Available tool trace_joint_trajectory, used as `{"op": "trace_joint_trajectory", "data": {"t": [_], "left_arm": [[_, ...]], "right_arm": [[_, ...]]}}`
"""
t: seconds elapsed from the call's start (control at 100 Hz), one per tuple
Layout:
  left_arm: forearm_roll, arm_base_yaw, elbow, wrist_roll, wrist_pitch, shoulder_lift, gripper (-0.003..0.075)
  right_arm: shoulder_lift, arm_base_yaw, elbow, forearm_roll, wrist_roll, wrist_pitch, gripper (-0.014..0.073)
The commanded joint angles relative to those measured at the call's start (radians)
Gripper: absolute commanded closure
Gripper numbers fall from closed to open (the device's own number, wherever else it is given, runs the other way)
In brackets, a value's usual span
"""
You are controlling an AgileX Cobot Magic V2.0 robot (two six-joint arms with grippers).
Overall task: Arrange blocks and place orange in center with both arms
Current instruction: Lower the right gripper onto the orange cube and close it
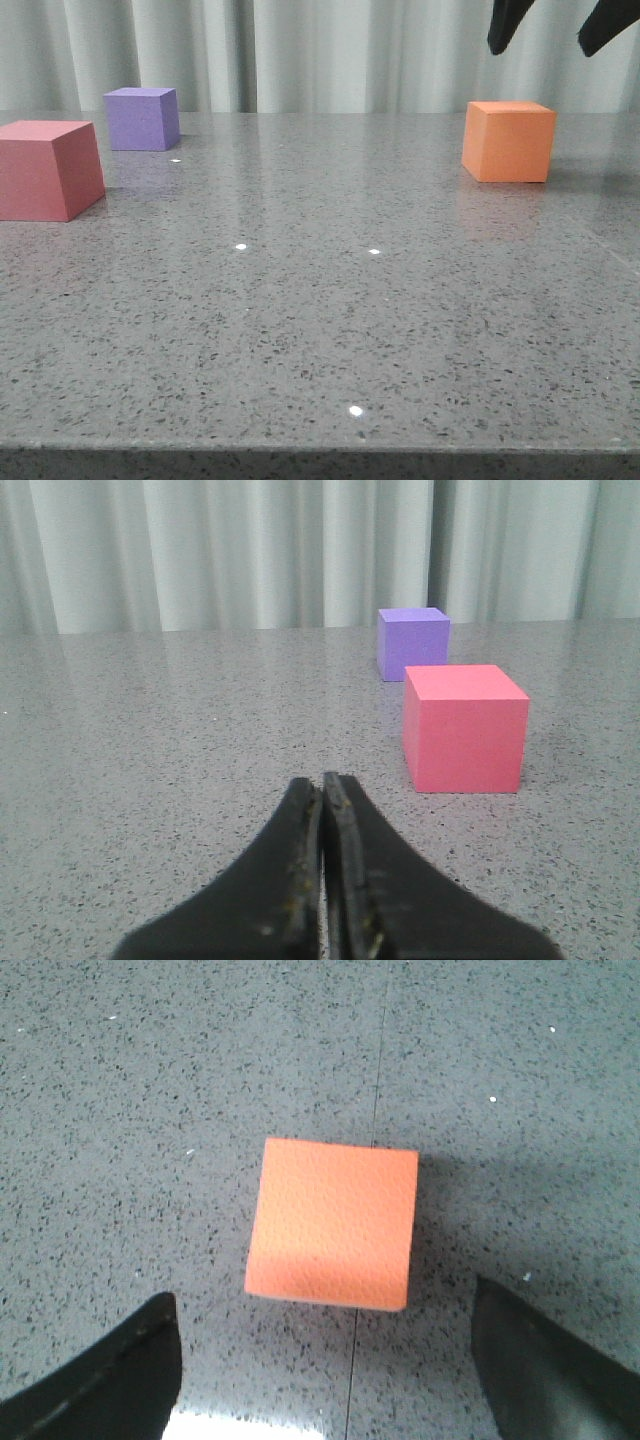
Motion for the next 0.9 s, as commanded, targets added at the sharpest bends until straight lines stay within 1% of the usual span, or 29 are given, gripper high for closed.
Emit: {"op": "trace_joint_trajectory", "data": {"t": [0.0,0.37,0.71,0.78,0.89], "left_arm": [[-0.002,-0.001,0.042,0.001,-0.081,-0.033,0.0741],[-0.002,-0.001,0.042,0.001,-0.081,-0.033,0.0741],[-0.002,-0.001,0.042,0.001,-0.081,-0.033,0.0741],[-0.002,-0.001,0.042,0.001,-0.081,-0.033,0.0741],[-0.002,-0.001,0.042,0.001,-0.081,-0.033,0.0741]], "right_arm": [[-0.015,0.002,-0.047,-0.021,-0.009,-0.051,0.0004],[0.07,0.002,-0.047,-0.032,-0.009,-0.111,0.0004],[0.147,0.002,-0.049,-0.035,-0.009,-0.118,0.0007],[0.147,0.002,-0.049,-0.035,-0.009,-0.118,0.0056],[0.144,0.002,-0.067,-0.035,-0.008,-0.098,0.0219]]}}
